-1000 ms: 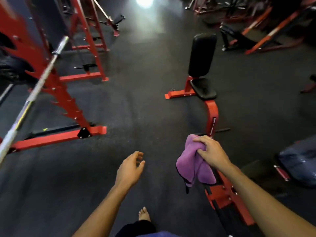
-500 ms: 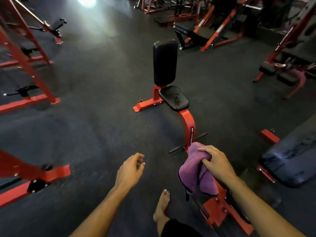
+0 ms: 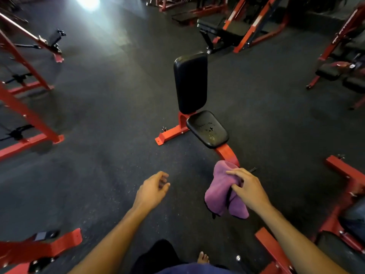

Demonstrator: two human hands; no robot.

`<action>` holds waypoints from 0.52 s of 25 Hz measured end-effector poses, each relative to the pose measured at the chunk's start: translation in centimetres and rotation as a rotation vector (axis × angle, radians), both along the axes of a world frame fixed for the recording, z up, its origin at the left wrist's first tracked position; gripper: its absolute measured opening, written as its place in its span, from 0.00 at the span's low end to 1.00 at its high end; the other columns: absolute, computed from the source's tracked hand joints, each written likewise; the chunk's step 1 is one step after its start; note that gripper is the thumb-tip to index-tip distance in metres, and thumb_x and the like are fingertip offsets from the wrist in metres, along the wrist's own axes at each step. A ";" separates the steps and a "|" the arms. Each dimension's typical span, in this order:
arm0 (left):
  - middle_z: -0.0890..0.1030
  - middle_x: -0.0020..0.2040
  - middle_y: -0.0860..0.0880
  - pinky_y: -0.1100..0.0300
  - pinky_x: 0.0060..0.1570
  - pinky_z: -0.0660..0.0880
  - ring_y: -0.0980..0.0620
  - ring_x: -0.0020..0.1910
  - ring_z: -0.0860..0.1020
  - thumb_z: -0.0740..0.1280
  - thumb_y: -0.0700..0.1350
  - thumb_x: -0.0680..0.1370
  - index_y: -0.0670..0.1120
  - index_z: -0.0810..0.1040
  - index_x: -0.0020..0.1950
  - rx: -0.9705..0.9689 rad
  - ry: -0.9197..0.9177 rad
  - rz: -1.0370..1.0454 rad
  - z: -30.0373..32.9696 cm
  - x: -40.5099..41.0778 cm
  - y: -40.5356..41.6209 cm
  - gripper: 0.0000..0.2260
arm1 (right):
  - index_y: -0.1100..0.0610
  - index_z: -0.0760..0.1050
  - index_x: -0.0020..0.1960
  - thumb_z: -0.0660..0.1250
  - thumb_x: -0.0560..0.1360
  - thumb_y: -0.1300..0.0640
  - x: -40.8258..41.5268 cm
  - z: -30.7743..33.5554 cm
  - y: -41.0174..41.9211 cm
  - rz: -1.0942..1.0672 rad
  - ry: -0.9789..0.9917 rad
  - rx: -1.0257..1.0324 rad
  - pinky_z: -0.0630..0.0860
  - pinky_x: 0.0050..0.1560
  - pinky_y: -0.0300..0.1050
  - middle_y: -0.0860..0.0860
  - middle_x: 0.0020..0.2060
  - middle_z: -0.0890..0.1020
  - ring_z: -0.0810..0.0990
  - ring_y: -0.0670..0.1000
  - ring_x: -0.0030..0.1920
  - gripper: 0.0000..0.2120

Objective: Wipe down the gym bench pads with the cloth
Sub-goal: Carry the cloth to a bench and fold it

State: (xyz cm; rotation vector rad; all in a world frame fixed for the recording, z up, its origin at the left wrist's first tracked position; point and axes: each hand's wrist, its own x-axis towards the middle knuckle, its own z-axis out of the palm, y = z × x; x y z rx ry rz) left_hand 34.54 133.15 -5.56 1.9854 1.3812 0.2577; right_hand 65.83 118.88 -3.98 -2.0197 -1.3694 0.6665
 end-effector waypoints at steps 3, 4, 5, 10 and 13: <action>0.83 0.56 0.55 0.56 0.58 0.79 0.56 0.53 0.82 0.71 0.48 0.81 0.52 0.78 0.64 -0.195 0.040 -0.144 -2.0 2.6 5.6 0.12 | 0.49 0.82 0.64 0.72 0.72 0.69 0.5 0.7 6.0 0.016 0.011 0.031 0.70 0.65 0.32 0.38 0.61 0.79 0.76 0.40 0.64 0.24; 0.83 0.56 0.53 0.57 0.58 0.78 0.55 0.54 0.81 0.72 0.48 0.81 0.50 0.79 0.65 -0.245 0.043 -0.170 -2.7 3.6 7.7 0.13 | 0.50 0.82 0.63 0.71 0.72 0.70 0.6 0.9 8.0 0.020 0.007 0.032 0.67 0.64 0.27 0.37 0.60 0.79 0.75 0.38 0.64 0.25; 0.83 0.56 0.52 0.58 0.59 0.77 0.55 0.54 0.81 0.72 0.48 0.81 0.49 0.79 0.65 -0.276 0.024 -0.173 -3.2 4.4 9.5 0.13 | 0.50 0.82 0.63 0.71 0.71 0.71 0.6 1.4 9.8 0.024 0.009 0.025 0.65 0.63 0.23 0.36 0.60 0.78 0.74 0.36 0.64 0.25; 0.83 0.57 0.50 0.56 0.60 0.77 0.54 0.53 0.80 0.72 0.47 0.81 0.48 0.78 0.65 -0.330 -0.057 -0.165 -3.8 8.0 20.5 0.13 | 0.43 0.81 0.62 0.69 0.68 0.72 1.7 4.1 18.4 0.038 0.029 0.061 0.70 0.66 0.32 0.32 0.61 0.78 0.75 0.35 0.65 0.31; 0.78 0.65 0.50 0.54 0.62 0.77 0.51 0.61 0.79 0.71 0.50 0.81 0.53 0.73 0.72 -0.448 -0.123 -0.152 -3.7 10.7 27.6 0.20 | 0.45 0.83 0.61 0.68 0.67 0.73 2.9 4.8 22.9 -0.022 0.069 0.055 0.74 0.65 0.39 0.33 0.60 0.80 0.76 0.37 0.65 0.31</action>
